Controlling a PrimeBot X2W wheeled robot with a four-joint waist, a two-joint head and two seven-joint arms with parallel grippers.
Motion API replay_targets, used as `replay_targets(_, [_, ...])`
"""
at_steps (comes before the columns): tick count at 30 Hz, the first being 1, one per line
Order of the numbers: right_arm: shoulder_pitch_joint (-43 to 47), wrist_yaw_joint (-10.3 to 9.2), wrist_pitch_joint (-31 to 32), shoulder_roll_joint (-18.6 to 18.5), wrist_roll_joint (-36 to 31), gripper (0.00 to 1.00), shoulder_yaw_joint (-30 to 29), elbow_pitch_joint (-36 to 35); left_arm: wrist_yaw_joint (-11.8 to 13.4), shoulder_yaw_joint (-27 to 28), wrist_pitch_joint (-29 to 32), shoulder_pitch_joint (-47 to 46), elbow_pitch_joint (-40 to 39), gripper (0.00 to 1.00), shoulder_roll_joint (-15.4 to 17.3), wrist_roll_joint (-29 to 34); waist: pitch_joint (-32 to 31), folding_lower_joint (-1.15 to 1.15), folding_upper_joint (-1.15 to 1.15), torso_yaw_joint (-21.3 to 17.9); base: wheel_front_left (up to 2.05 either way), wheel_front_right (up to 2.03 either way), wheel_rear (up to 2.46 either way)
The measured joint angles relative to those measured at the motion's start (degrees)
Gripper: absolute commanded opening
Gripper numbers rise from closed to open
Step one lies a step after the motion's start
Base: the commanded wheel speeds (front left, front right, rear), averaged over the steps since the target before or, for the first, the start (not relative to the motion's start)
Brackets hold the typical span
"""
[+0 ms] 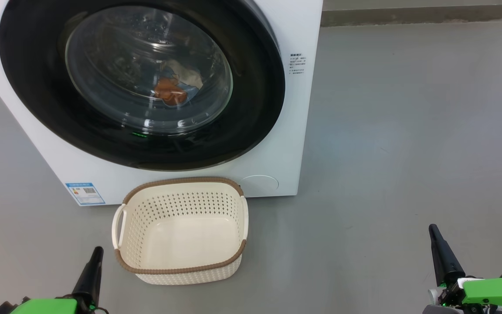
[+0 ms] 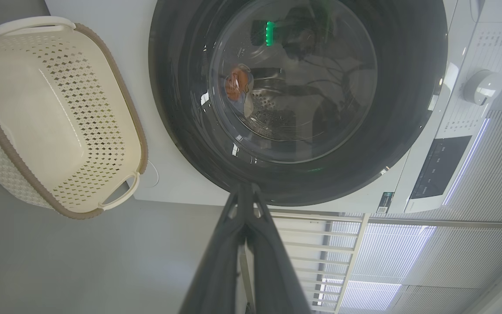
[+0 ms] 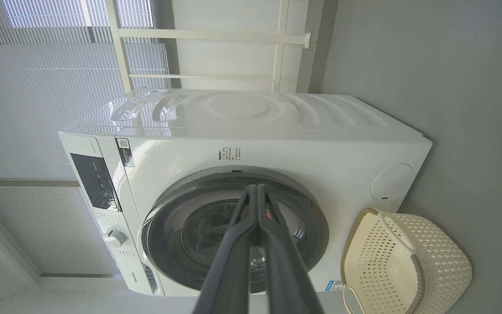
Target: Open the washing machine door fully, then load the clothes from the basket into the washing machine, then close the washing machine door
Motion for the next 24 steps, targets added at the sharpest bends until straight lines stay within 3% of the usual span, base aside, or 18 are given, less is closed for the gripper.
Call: replay_targets(24, [0.0,0.0,0.0,0.01,0.0,0.0,0.0,-0.01,0.0,0.07,0.0,-0.01,0.0,0.0,-0.01,0.0,0.0,0.0,0.0,0.0,0.0,0.0,0.0])
